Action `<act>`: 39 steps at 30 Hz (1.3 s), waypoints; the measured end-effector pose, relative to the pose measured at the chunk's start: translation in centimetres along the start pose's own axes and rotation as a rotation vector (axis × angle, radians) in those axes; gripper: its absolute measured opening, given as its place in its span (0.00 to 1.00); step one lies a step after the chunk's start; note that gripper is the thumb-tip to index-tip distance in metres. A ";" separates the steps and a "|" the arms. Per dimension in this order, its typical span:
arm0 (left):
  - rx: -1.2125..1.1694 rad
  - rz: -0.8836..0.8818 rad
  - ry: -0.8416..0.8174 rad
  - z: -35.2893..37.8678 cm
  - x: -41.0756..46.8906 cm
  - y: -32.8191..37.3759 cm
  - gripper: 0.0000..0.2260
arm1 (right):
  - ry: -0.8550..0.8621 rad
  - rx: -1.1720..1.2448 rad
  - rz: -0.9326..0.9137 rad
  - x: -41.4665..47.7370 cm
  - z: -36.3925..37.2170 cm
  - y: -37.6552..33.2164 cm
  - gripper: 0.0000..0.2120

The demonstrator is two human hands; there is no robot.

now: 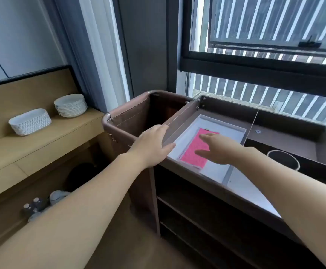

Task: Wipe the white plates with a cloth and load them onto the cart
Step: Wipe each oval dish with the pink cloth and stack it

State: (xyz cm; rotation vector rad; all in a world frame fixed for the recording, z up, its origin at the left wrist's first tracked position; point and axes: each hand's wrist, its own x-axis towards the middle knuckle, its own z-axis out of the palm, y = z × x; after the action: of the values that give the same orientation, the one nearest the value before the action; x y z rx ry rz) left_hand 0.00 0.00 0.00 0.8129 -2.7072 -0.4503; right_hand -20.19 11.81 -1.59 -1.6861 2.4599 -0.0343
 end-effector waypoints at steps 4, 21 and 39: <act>0.009 0.017 -0.060 0.6 4.6 -0.9 0.30 | -0.094 -0.047 0.036 3.7 0.6 1.2 0.31; 0.040 0.334 -0.250 3.4 14.8 -4.0 0.24 | -0.171 -0.015 0.181 9.4 3.2 3.3 0.15; -0.346 0.301 -0.070 -2.2 15.7 -6.2 0.14 | 0.258 0.348 -0.017 11.4 -8.5 -2.7 0.05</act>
State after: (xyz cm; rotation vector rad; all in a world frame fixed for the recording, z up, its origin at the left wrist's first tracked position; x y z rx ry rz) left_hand -8.81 -14.33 2.46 0.2972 -2.6406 -0.8538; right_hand -22.91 -0.37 5.78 -1.6314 2.4263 -0.6802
